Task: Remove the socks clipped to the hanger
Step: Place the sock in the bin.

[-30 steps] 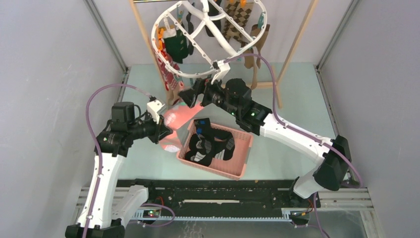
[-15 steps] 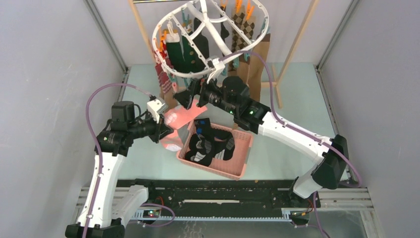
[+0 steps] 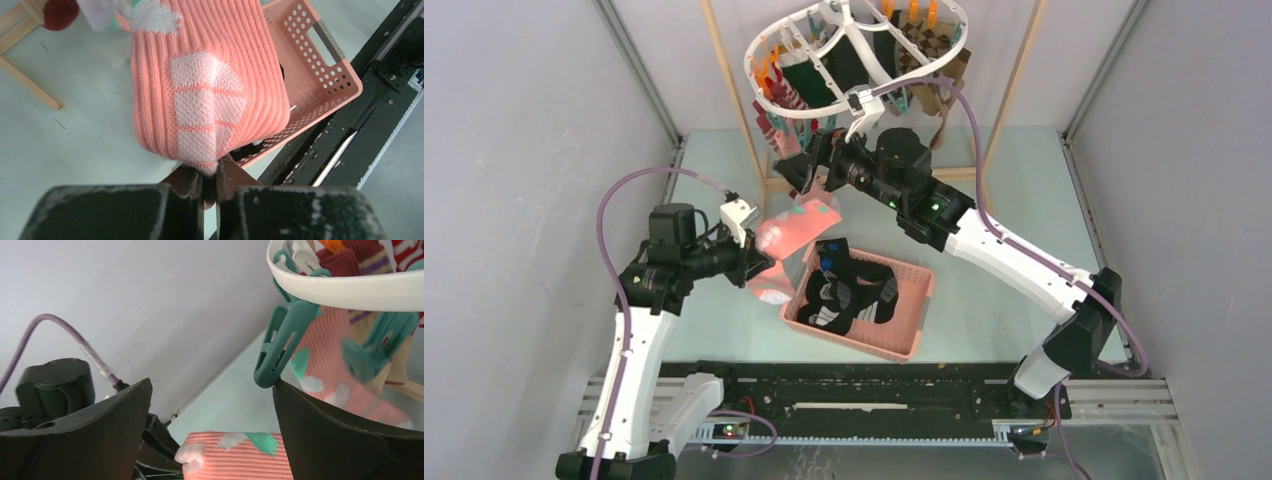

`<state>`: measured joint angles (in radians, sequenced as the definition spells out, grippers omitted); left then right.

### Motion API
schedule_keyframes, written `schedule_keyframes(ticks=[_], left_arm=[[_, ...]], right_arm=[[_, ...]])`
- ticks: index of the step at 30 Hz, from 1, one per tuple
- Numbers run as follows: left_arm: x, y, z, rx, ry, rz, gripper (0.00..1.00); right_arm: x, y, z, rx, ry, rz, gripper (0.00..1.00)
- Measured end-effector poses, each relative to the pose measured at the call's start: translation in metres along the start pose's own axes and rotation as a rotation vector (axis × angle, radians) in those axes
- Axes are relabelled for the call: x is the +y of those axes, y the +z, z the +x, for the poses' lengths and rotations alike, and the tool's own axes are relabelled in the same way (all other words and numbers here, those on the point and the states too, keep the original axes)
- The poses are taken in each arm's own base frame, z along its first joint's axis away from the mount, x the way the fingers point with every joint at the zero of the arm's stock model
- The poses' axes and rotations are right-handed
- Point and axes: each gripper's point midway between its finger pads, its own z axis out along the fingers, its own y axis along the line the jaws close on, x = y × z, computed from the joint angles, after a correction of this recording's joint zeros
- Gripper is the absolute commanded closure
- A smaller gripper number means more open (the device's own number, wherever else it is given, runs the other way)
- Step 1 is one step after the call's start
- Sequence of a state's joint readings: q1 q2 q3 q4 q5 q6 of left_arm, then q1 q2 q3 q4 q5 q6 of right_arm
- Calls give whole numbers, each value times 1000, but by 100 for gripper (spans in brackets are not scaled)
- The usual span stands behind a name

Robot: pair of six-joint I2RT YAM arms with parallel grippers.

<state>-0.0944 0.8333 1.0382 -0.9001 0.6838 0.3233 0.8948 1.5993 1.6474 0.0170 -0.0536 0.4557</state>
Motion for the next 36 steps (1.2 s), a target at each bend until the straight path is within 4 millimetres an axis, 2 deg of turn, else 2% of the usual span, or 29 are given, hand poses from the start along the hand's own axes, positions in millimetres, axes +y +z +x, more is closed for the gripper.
schedule_keyframes(ticks=[3, 8, 14, 18, 23, 28, 36], left_arm=[[0, -1, 0, -3, 0, -1, 98], [-1, -1, -1, -4, -4, -2, 98], [-1, -1, -1, -4, -7, -1, 99], [-1, -1, -1, -4, -9, -2, 99], [-1, -1, -1, -4, -23, -2, 99], [-2, -1, -1, -6, -31, -2, 99], [-5, -2, -3, -12, -30, 14, 99]], right_arm=[[-8, 3, 6, 18, 1, 19, 0], [-17, 1, 4, 22, 2, 56, 0], [-17, -25, 0, 12, 9, 73, 1], [-11, -42, -7, -24, 36, 31, 2], [-8, -49, -6, -19, 88, -7, 2], [-4, -51, 21, 46, 65, -10, 0], [38, -50, 84, 227, -51, -194, 0]])
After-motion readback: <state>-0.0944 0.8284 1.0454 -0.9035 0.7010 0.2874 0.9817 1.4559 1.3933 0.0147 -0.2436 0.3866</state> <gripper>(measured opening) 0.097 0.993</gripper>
